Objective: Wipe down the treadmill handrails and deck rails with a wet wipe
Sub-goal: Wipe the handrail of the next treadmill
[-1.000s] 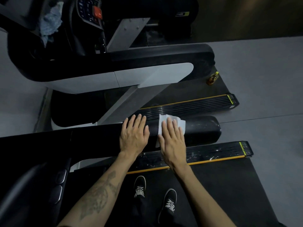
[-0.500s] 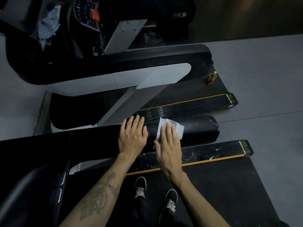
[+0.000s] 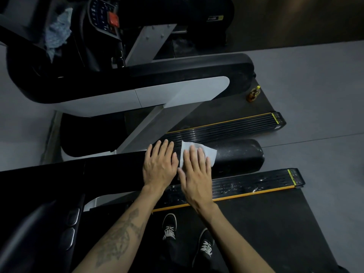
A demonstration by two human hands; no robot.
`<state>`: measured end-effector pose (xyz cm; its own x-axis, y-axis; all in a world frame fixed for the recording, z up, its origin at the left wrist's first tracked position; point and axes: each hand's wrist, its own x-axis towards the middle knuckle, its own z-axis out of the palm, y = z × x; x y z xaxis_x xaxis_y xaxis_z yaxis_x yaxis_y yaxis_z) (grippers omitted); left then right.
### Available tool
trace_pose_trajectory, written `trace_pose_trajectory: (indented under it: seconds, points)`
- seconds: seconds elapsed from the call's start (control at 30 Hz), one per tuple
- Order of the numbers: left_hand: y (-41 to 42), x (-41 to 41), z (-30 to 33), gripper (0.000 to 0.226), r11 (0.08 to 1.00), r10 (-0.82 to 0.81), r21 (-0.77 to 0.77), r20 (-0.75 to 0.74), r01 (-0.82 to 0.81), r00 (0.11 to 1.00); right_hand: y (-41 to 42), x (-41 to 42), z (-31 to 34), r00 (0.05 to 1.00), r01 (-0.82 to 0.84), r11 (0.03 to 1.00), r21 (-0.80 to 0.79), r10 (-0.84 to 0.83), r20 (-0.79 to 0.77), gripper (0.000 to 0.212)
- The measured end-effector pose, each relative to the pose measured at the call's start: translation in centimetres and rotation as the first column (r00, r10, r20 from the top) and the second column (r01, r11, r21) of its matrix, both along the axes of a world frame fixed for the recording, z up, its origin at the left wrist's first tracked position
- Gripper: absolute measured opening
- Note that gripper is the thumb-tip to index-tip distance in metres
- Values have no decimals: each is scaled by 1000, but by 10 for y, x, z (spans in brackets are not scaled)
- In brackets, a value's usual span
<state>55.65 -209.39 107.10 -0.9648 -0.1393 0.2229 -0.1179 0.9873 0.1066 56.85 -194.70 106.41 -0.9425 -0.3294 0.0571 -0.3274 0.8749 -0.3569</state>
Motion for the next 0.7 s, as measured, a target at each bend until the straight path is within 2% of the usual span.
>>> trace_pose_trajectory:
  seconds: [0.07,0.13,0.2,0.33,0.47,0.57,0.63,0.7]
  points:
    - [0,0,0,50,1000,-4,-4,1,4,1000,4,-16,5,996,-89,996,28,89,4,60]
    - [-1,0,0,50,1000,-10,-2,-5,10,1000,12,-38,11,994,-106,990,94,103,39,59]
    - [-1,0,0,50,1000,-11,0,-8,11,1000,19,-51,14,996,-53,991,126,43,80,57]
    - [0,0,0,50,1000,-4,9,-14,4,1000,14,-32,16,993,91,993,80,-97,73,56]
    - [1,0,2,51,1000,-5,6,-7,5,1000,7,-39,24,995,-67,997,35,65,72,59]
    - [0,0,3,51,1000,-10,-4,3,10,1000,11,-71,30,982,-154,984,94,142,120,50]
    - [1,0,3,51,1000,-10,-6,-1,10,1000,15,-81,31,987,-102,984,148,81,142,46]
    - [1,0,3,50,1000,-7,0,-14,7,1000,15,-76,32,992,34,975,218,-60,115,46]
